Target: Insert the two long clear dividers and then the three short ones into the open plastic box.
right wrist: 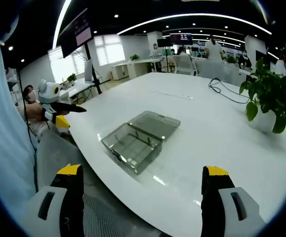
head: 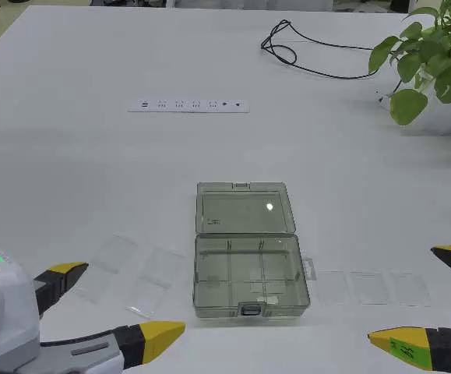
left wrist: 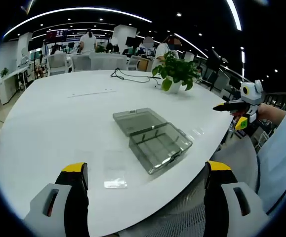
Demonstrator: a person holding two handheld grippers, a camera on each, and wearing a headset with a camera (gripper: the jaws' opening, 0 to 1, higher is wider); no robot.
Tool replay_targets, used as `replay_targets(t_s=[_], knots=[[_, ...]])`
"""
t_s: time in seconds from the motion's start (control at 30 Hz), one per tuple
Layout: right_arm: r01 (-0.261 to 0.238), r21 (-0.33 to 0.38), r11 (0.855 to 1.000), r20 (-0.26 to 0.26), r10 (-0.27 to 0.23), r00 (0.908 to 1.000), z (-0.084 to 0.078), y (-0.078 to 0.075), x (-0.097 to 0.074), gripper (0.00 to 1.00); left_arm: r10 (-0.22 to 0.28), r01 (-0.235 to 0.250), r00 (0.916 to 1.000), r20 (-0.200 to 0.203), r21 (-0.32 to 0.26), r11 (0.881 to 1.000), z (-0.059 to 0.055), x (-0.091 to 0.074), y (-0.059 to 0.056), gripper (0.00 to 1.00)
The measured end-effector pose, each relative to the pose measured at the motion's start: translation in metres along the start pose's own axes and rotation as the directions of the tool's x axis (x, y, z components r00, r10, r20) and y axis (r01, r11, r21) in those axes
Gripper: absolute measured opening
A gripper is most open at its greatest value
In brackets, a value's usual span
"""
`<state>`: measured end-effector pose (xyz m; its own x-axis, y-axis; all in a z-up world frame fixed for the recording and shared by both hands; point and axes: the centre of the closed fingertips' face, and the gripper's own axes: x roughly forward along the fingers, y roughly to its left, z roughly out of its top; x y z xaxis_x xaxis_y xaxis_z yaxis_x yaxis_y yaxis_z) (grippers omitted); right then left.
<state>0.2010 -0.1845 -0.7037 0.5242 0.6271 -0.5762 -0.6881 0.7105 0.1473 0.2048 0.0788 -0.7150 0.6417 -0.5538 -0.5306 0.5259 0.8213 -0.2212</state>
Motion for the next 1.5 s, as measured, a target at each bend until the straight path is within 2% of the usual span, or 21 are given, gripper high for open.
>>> replay_targets(t_s=[0.23, 0.53, 1.23, 1.5], knots=[[0.004, 0.003, 1.000, 0.003, -0.004, 1.0000, 0.0002, -0.0008, -0.0006, 1.00, -0.011, 0.011, 0.9999, -0.005, 0.002, 1.000, -0.0020, 0.0038, -0.0038, 1.00], [0.002, 0.013, 1.000, 0.006, -0.002, 1.0000, -0.0019, 0.0026, -0.0003, 1.00, -0.006, 0.007, 0.9999, -0.016, 0.012, 1.000, -0.0043, 0.0027, -0.0010, 1.00], [0.019, 0.016, 1.000, 0.003, -0.019, 0.9998, -0.0058, 0.0026, -0.0033, 1.00, 0.005, -0.005, 1.0000, 0.006, 0.018, 1.000, -0.0010, 0.0050, 0.0018, 0.99], [0.013, 0.014, 1.000, -0.001, -0.013, 0.9999, -0.0078, 0.0072, -0.0016, 1.00, 0.013, -0.013, 0.9998, 0.016, 0.027, 1.000, 0.0016, 0.0062, 0.0040, 0.97]])
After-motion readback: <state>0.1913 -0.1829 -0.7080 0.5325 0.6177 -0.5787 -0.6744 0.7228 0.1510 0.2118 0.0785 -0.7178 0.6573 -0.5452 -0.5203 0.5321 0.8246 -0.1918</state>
